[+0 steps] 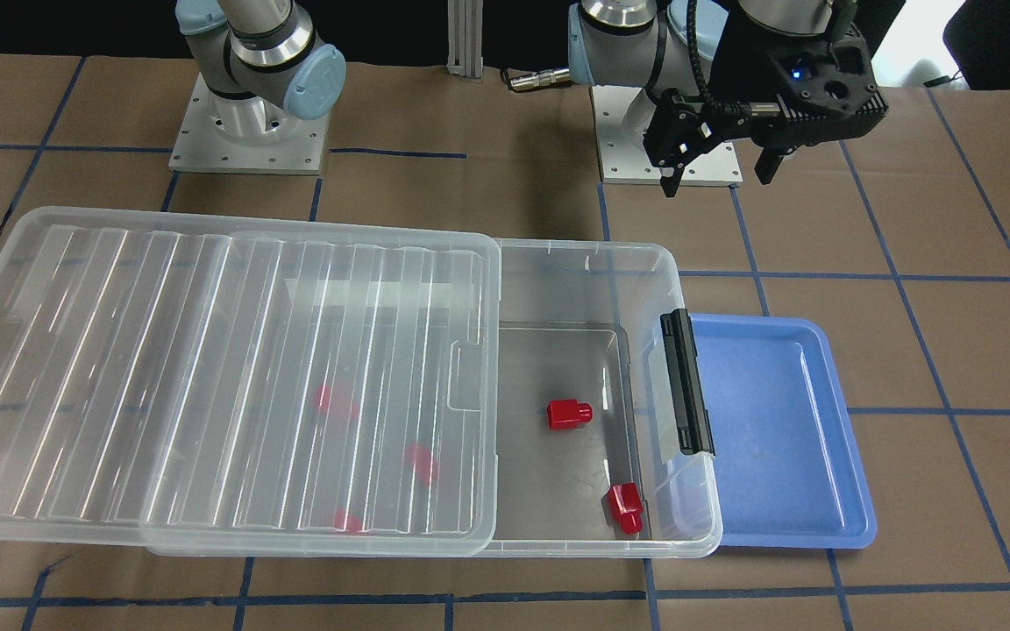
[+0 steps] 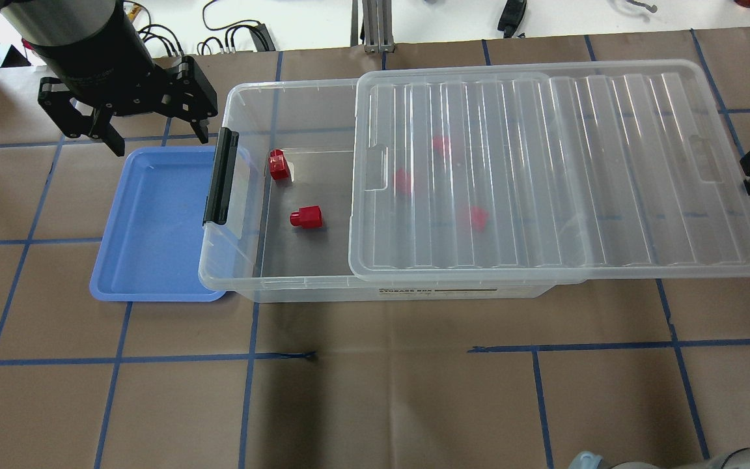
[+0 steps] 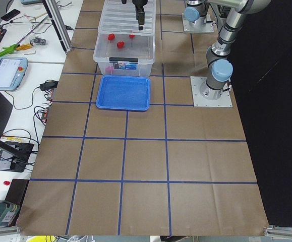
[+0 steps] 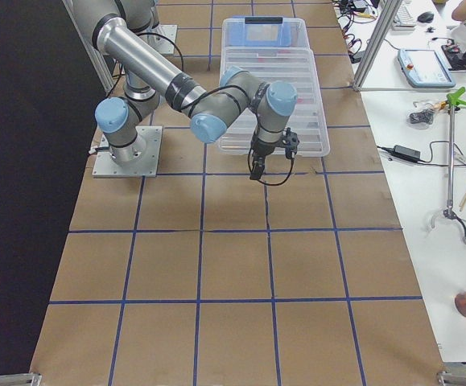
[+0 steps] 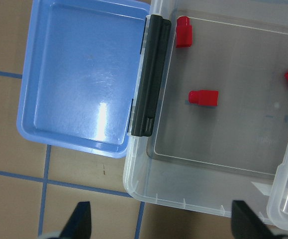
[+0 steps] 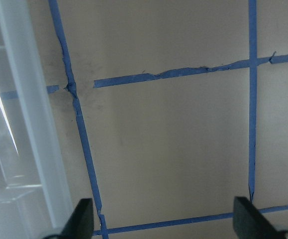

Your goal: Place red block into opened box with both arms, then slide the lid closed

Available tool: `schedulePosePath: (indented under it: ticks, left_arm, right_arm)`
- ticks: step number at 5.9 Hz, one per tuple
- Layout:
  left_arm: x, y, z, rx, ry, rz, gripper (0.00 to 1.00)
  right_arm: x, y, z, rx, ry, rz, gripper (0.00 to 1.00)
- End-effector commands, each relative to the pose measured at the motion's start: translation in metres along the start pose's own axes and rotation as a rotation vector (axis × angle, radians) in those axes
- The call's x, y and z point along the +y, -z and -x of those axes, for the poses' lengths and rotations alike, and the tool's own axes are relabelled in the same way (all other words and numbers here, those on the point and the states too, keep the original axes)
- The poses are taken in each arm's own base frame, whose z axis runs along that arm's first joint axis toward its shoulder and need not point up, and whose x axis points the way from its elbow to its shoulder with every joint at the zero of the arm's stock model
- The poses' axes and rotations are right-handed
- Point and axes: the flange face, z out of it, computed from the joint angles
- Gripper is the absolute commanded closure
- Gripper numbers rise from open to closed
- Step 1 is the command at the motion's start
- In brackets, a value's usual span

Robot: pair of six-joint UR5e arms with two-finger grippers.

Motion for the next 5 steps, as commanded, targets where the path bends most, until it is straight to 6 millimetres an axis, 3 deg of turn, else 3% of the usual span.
schedulePosePath:
  ticks: [1, 5]
  left_arm:
    - [-0.001, 0.001, 0.0, -0.001, -0.003, -0.005, 0.02]
    - [-0.002, 0.0, 0.0, -0.001, -0.003, -0.005, 0.02]
  right_arm:
    - [-0.001, -0.008, 0.019, -0.032, 0.001, 0.003, 0.0]
    - [-0.008, -0.002, 0.087, -0.014, 0.018, -0.004, 0.0]
